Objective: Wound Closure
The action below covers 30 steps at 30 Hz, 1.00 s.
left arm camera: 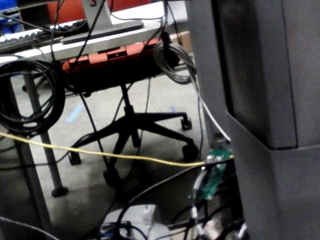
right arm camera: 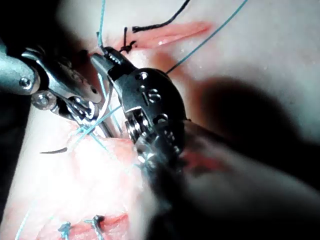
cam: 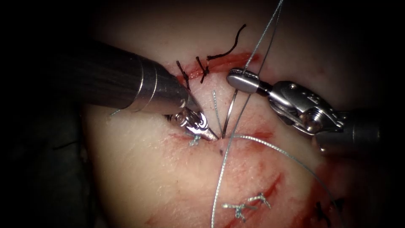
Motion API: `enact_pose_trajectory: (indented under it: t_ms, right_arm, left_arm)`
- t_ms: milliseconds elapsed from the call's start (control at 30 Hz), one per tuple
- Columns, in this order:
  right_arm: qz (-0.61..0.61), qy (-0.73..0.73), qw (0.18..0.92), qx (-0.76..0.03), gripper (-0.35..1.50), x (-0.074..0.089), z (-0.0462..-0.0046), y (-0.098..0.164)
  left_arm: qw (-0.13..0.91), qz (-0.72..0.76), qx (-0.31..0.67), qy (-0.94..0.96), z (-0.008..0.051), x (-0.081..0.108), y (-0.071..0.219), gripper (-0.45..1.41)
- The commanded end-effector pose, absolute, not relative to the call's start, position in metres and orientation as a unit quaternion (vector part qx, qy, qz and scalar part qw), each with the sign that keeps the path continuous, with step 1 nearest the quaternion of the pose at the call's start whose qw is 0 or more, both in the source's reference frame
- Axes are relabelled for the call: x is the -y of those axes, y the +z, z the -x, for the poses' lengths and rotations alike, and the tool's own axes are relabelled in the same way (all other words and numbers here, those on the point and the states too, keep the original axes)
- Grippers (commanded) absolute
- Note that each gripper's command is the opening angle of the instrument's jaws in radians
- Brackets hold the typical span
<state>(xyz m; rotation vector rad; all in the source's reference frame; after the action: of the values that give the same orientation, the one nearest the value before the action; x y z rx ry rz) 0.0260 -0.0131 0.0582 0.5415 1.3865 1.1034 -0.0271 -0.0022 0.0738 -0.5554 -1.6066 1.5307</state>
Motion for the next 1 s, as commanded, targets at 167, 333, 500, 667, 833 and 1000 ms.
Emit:
enact_pose_trajectory:
  t_ms: [167,333,500,667,833,1000]
  right_arm:
    - [-0.280,0.518,0.588,-0.555,-0.35,0.0151,-0.0271,0.0585]
    - [-0.324,0.556,0.557,-0.525,-0.35,0.0161,-0.0272,0.0581]
    - [-0.365,0.602,0.516,-0.487,-0.35,0.0167,-0.0274,0.0576]
    - [-0.379,0.630,0.494,-0.464,-0.35,0.0169,-0.0272,0.0578]
    - [-0.388,0.646,0.475,-0.455,-0.35,0.0172,-0.0270,0.0588]
    - [-0.388,0.649,0.472,-0.454,-0.35,0.0174,-0.0266,0.0599]
  left_arm:
    - [0.414,0.221,0.639,0.609,0.0275,0.0023,0.0743,-0.45]
    - [0.413,0.221,0.640,0.609,0.0274,0.0023,0.0744,-0.45]
    - [0.413,0.221,0.640,0.609,0.0274,0.0022,0.0744,-0.43]
    - [0.411,0.229,0.637,0.611,0.0274,0.0018,0.0741,-0.06]
    - [0.402,0.267,0.616,0.623,0.0271,0.0007,0.0727,0.62]
    - [0.380,0.336,0.571,0.646,0.0246,-0.0005,0.0695,0.86]
